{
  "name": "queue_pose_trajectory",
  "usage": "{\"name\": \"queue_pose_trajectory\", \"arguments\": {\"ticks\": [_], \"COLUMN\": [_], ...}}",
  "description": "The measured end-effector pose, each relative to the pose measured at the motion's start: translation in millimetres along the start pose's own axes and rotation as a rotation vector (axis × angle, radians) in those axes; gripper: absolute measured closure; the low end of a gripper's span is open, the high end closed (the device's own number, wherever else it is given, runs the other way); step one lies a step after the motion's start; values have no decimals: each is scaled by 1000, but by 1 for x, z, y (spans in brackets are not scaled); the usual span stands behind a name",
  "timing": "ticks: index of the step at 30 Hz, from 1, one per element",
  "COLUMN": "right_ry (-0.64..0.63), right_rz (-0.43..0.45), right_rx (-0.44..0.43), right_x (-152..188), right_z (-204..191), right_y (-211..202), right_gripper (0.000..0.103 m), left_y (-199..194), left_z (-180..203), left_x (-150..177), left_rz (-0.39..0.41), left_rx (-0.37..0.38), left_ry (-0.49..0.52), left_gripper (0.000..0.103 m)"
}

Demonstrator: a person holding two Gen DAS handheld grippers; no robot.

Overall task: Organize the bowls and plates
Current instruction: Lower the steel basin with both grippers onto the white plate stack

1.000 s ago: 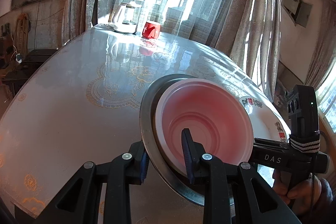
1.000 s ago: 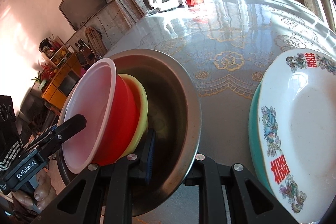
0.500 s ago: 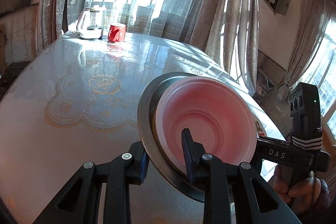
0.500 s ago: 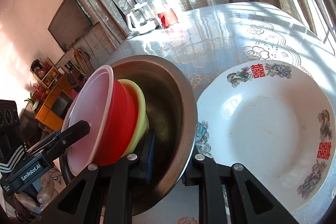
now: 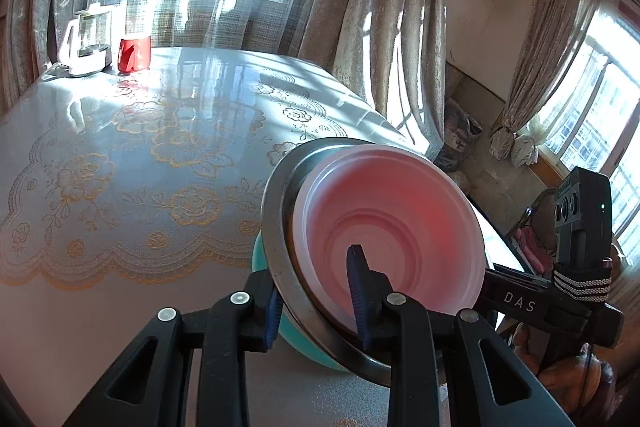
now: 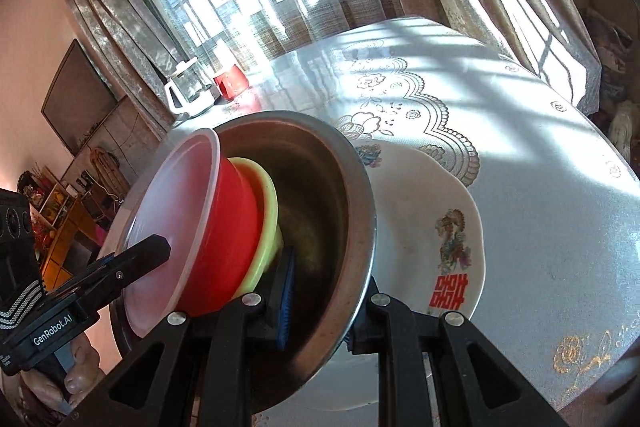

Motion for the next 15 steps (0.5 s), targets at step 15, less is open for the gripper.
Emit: {"name": "queue_pose_trajectory", "arguments": {"ticks": [15], "right_ry": [54], "right_rz": [-29], "right_rx": [79], "right_x": [-2], "right_z": [30], "right_y": [23], "right_gripper": [84], "left_y": [38], "left_z": [4], "left_x": [11], "left_rz": [-93], "left_rx": [12], "left_ry": [-18], "left_gripper": [73]}}
Point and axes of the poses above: each gripper's, at about its wrist camera, not at the fingertips, and y roughly the way its jaws point, z to its right, x to its underside, the point moved 4 cm from there along y, roughly the way its jaws point, and after that the axes turned 7 degrees about y, right-handed, at the moved point
